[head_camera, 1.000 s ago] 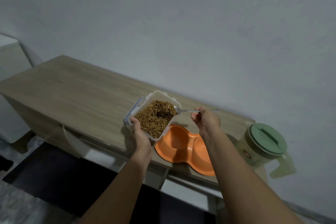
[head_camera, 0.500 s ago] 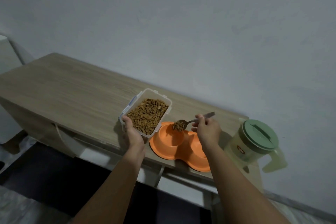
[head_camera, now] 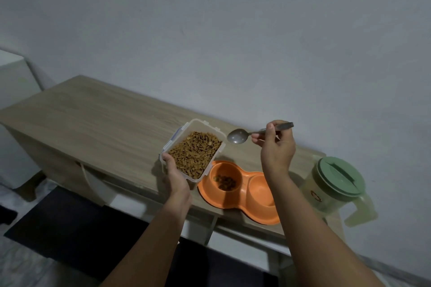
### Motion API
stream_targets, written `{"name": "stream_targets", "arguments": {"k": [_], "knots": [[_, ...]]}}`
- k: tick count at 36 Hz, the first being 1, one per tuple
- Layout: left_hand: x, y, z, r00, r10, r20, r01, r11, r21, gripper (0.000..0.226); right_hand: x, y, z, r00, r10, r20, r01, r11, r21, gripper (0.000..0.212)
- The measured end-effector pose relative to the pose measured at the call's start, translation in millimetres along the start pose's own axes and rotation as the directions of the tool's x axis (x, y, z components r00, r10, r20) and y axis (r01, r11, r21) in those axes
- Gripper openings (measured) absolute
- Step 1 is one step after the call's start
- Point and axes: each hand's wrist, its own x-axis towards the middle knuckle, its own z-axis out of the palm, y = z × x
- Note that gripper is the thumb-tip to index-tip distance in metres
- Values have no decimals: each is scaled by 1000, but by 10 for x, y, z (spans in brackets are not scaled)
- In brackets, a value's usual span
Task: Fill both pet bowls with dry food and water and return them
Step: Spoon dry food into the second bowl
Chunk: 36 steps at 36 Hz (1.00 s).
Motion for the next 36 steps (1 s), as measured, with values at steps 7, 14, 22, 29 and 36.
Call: {"name": "stream_targets", "arguments": {"k": [7, 14, 22, 29, 36], "knots": [[-41, -18, -29, 999, -9, 34, 7, 998, 54, 65, -49, -4, 215, 984, 84, 157, -93, 994, 51, 29], [-157, 52, -8, 999, -14, 52, 11, 998, 66, 60, -127, 131, 349, 968, 57, 245, -6, 978, -207, 29], [-131, 31, -30, 996, -34, 78, 28, 997, 78, 70, -134, 178, 419, 905, 357, 231, -340, 934, -112, 31], [-126, 39, -25, 999, -35, 4, 34, 995, 90, 71, -103, 236, 397, 834, 495, 243, -501, 864, -40, 27], [-127, 35, 8, 999, -22, 31, 18, 993, 119, 71, -71, 320, 369, 800, 557, 224, -566, 824, -24, 25]]}}
